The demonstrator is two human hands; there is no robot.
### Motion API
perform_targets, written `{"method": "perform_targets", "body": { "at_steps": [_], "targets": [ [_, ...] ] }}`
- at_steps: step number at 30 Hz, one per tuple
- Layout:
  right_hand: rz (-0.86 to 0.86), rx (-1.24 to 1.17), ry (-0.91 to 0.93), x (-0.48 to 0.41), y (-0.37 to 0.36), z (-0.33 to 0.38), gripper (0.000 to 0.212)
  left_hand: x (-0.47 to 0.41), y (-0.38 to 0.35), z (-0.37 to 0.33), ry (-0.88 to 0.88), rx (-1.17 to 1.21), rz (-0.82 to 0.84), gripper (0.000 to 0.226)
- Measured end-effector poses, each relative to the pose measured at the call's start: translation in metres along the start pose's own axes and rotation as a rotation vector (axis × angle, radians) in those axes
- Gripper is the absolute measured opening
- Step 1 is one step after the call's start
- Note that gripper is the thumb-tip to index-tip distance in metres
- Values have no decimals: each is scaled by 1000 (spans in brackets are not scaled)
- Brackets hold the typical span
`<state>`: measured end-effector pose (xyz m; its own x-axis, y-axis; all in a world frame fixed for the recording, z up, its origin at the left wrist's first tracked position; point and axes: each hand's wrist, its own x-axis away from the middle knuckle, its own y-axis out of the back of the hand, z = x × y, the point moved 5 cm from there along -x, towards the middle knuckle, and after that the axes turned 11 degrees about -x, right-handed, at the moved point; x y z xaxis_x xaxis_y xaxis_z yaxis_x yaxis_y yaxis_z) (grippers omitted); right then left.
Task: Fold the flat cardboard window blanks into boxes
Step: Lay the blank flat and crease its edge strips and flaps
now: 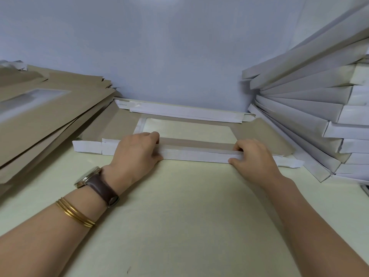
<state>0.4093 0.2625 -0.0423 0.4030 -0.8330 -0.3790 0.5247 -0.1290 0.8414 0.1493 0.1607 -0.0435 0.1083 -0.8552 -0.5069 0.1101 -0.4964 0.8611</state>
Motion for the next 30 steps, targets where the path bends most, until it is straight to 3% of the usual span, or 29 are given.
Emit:
{"method": "perform_targets", "body": {
  "at_steps": [7, 14, 18, 21, 25, 30],
  "targets": [
    [1, 26, -56, 5, 2, 3, 28, 3, 0, -1, 49, -87, 46, 32],
    [123, 9, -66, 8, -4, 1, 13, 9, 1, -6, -22, -63, 131, 22],
    [223, -44, -51, 11, -9, 3, 13, 13, -1, -10, -78, -5, 241, 32],
    [356, -25, -63, 15, -18, 4, 40, 15, -7, -12, -110, -7, 351, 41],
    [536, 21, -107, 21, -29, 4, 72, 24, -25, -16, -174, 28, 548, 73],
    [623, 45, -122, 25, -37, 4, 79, 30, -37, -17, -164, 46, 675, 73]
  ]
}}
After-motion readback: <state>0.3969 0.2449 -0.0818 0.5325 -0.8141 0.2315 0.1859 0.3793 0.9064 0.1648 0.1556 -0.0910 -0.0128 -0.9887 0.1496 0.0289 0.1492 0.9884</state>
